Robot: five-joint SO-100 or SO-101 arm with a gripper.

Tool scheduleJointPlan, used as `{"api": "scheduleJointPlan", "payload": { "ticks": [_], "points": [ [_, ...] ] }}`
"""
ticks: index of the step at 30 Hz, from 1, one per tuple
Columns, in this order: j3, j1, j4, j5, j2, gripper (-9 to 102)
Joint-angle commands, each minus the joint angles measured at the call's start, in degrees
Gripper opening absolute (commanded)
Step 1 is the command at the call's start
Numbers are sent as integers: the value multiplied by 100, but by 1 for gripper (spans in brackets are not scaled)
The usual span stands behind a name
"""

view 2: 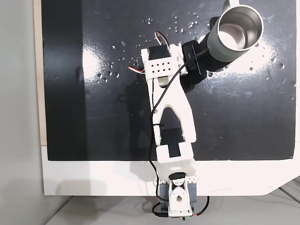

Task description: Grasp a cube and put it in the cup.

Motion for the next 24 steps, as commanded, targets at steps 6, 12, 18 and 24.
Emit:
{"api": "scheduleJointPlan", "payload": {
  "ticks": [6,12,18,24],
  "points": [
    [-334,-255,-176,9,-44,30],
    [-334,-272,-176,-9,-53,26],
    [-272,-237,-132,-18,-53,10],
    [-246,-211,-105,-26,-53,1]
  ]
}}
